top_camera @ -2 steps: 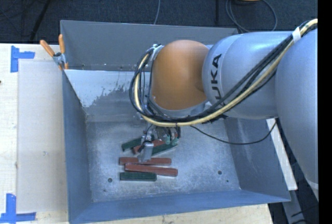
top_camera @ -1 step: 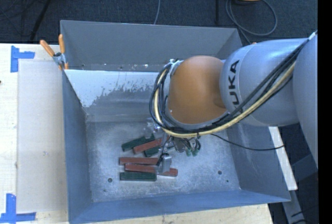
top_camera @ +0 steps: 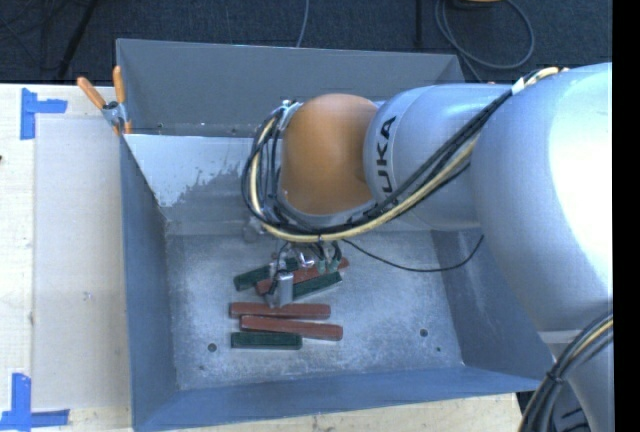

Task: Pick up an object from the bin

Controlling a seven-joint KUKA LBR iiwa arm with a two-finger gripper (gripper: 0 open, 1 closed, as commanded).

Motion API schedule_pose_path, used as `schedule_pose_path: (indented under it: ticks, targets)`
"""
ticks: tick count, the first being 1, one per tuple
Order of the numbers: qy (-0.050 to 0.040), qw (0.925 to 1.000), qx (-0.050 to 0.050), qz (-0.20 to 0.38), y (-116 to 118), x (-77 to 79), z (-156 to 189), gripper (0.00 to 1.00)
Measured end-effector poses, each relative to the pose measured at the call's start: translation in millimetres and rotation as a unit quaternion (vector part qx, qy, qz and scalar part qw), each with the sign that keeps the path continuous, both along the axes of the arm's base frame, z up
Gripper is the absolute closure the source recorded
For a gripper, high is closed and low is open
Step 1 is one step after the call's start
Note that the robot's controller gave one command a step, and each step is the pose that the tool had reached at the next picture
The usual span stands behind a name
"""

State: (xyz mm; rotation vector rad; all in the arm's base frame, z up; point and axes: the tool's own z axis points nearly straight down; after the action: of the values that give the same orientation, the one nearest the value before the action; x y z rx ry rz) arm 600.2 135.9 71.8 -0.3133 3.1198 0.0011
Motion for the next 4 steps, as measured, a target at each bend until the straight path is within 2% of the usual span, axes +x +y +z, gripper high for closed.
schedule_pose_path:
  ticks: [1, 3, 4]
  targets:
    - [-0.0011, 0.9968, 0.001, 0.080, -18.8, -13.3, 0.8, 1.00]
    - [0.0000, 0.9969, 0.001, 0.079, -18.9, -13.4, 3.0, 1.00]
    - [0.0044, 0.9969, 0.000, 0.079, -19.5, -15.5, 10.5, 1.00]
